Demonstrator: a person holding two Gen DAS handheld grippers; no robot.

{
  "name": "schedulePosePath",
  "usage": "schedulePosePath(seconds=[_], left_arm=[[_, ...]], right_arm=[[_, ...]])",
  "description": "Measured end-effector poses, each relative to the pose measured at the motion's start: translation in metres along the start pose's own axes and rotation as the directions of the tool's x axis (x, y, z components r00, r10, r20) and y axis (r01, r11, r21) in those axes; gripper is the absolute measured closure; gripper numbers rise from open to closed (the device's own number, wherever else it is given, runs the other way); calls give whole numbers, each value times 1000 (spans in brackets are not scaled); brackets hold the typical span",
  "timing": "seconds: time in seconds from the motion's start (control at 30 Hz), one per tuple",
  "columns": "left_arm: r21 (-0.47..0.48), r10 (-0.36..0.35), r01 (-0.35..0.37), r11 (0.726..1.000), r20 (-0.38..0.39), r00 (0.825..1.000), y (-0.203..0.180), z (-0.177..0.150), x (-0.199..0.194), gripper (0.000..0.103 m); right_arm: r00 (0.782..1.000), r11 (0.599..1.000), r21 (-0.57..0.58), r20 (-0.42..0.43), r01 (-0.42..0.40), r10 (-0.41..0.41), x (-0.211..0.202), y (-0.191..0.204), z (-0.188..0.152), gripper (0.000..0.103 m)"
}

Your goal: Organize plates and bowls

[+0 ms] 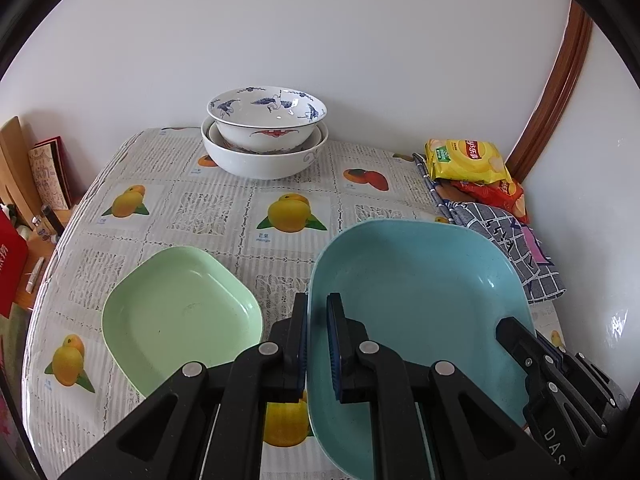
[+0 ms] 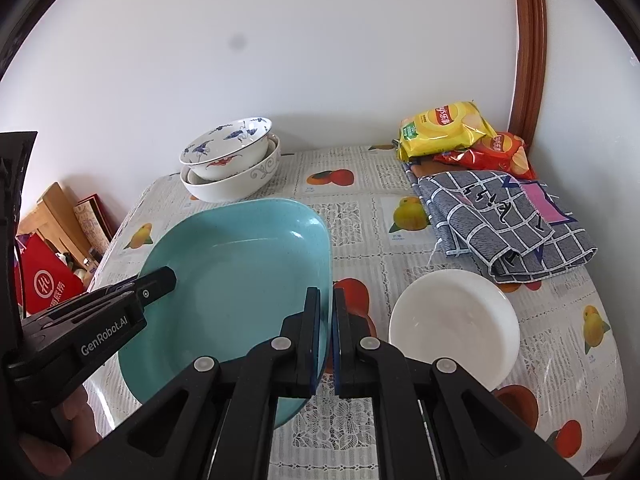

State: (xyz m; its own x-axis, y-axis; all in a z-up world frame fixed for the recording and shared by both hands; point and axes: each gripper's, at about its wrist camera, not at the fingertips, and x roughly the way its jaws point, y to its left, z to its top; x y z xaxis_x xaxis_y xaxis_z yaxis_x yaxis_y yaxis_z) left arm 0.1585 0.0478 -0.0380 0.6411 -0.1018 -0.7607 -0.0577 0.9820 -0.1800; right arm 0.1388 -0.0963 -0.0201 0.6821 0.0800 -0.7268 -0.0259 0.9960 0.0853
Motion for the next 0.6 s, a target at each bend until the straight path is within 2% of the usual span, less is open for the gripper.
schedulePosePath(seconds=[0.6], left_arm=[[-28,8,-7,1000,25,1000,24,0,-16,93]], right_arm=[[1000,999,-31,17,-9,10,-8,28,1,98]])
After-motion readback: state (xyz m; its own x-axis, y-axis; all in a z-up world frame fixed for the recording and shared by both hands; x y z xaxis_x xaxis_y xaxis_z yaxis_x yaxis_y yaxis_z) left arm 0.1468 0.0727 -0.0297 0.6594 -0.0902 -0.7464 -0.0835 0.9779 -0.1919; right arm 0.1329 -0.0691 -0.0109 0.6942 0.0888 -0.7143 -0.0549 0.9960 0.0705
